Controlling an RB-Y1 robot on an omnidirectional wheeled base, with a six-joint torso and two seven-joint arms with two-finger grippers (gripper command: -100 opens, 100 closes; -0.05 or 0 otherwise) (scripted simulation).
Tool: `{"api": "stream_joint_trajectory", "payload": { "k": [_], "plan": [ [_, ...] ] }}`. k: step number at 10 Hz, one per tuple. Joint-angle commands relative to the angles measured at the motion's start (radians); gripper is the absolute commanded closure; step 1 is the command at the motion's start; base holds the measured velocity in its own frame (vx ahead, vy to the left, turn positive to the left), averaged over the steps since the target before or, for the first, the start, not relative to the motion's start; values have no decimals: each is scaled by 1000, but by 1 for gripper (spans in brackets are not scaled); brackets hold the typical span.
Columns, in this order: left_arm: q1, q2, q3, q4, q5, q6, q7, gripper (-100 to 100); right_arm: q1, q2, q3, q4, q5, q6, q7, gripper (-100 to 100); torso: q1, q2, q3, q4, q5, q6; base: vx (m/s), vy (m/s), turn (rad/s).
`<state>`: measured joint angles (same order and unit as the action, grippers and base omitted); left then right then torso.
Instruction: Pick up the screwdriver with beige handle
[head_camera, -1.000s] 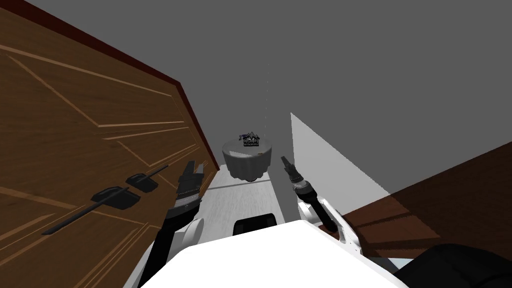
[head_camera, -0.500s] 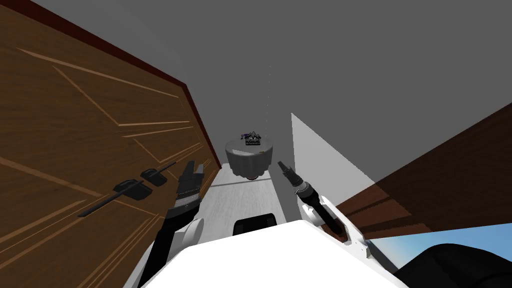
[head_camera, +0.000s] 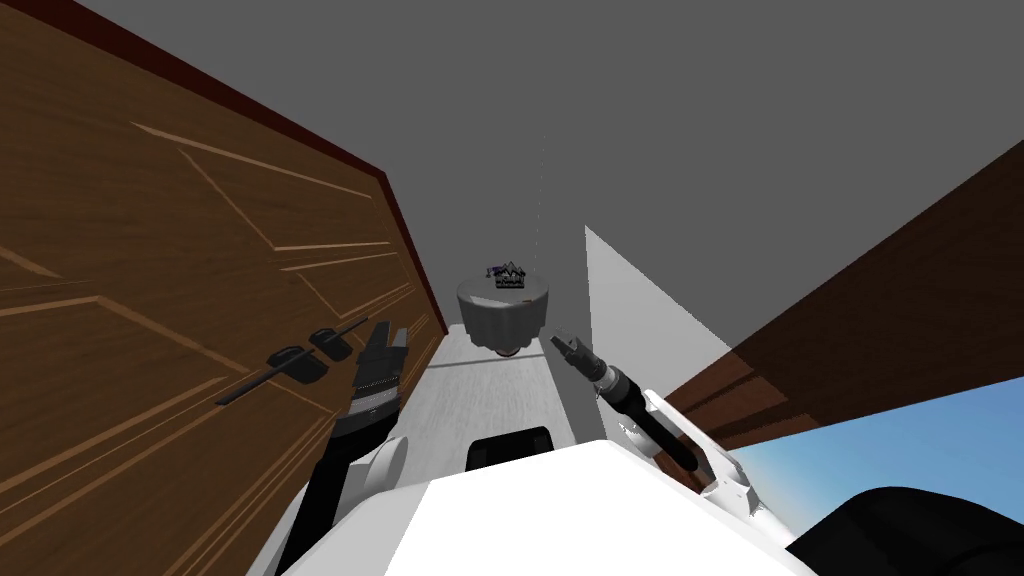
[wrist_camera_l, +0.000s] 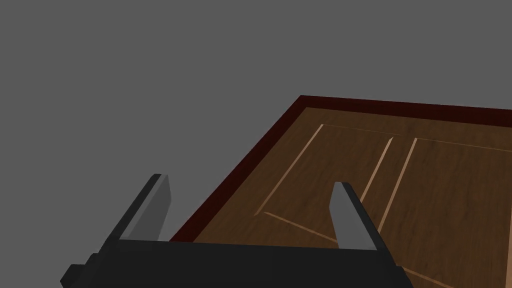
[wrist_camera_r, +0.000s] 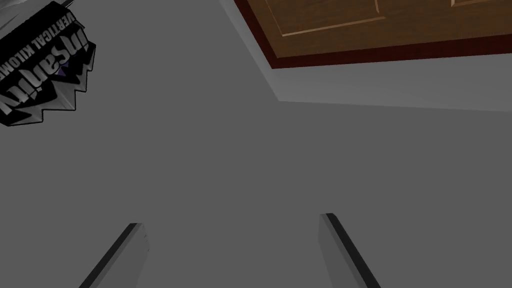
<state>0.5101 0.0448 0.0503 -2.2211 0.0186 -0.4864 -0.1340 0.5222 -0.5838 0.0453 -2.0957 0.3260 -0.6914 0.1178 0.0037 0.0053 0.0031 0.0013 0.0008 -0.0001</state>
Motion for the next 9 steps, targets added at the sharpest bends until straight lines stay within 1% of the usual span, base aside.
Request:
{"api": "stream_joint_trajectory", "payload": {
  "k": [1,2,3,4,5,6,7,8,9],
  "plan": [
    [0,0,0,0,0,0,0,0,3,-42,9,13,17,-17,4,-100,0,0,0,0,0,0,-59,51,20],
    [0,0,0,0,0,0,0,0,8,-77,18,35,45,-41,5,-100,-1,-1,0,0,0,0,-66,58,53],
    [0,0,0,0,0,0,0,0,8,-104,18,35,45,-41,5,-100,0,-1,0,0,0,0,-67,47,32],
    [0,0,0,0,0,0,0,0,13,-135,28,59,72,-64,6,-100,-1,-1,0,0,0,0,-73,52,71],
    [0,0,0,0,0,0,0,0,13,-165,28,59,72,-64,6,-100,-1,-1,0,0,0,0,-57,43,28],
    [0,0,0,0,0,0,0,0,17,-196,39,85,98,-86,7,-100,-2,-1,-1,0,0,0,-55,63,66],
    [0,0,0,0,0,0,0,0,17,-224,39,85,98,-86,7,-100,0,-1,-1,0,0,0,-41,58,35],
    [0,0,0,0,0,0,0,0,17,-233,39,85,98,-86,7,-100,-1,-2,-1,0,0,0,-16,25,-4],
    [0,0,0,0,0,0,0,0,21,-273,50,113,124,-107,10,-100,-2,-4,-2,-1,0,0,-32,47,82]
  ]
}}
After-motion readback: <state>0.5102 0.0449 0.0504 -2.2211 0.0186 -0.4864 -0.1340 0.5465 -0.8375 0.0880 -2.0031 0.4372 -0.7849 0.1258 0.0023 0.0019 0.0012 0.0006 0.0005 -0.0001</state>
